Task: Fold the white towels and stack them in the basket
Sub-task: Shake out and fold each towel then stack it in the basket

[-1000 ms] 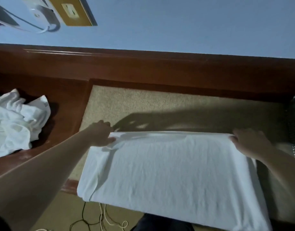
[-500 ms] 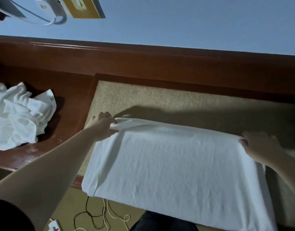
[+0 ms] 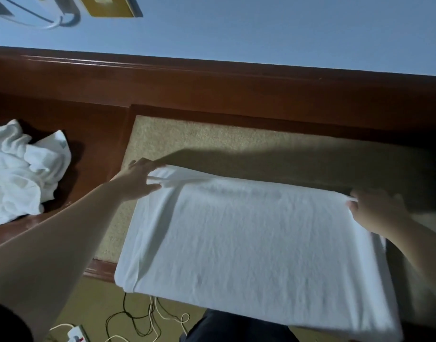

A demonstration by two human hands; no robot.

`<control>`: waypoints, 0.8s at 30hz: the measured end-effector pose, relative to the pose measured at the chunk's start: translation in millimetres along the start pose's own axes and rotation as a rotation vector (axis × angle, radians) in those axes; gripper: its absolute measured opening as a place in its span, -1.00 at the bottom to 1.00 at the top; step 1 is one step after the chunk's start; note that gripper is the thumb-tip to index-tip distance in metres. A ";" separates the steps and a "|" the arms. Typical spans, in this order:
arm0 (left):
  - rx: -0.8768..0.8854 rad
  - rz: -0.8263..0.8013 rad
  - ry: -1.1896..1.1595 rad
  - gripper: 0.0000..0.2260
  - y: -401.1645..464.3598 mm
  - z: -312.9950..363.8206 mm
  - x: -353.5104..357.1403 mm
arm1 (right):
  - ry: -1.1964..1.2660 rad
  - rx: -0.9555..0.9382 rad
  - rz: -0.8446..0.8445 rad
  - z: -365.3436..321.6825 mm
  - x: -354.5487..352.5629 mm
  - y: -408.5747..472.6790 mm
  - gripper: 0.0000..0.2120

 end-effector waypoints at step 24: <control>0.156 0.010 0.323 -0.45 42.2 76.2 14.2 | 0.061 -0.080 -0.090 -35.6 -16.4 -7.9 -0.58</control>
Point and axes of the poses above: each hand's wrist, its own y-axis towards the middle knuckle, its own x-axis out of the palm, z = x × y, the point moved 10 cm from there along y, towards the middle knuckle, and after that the axes turned 6 degrees about y, right-handed, at the moved point
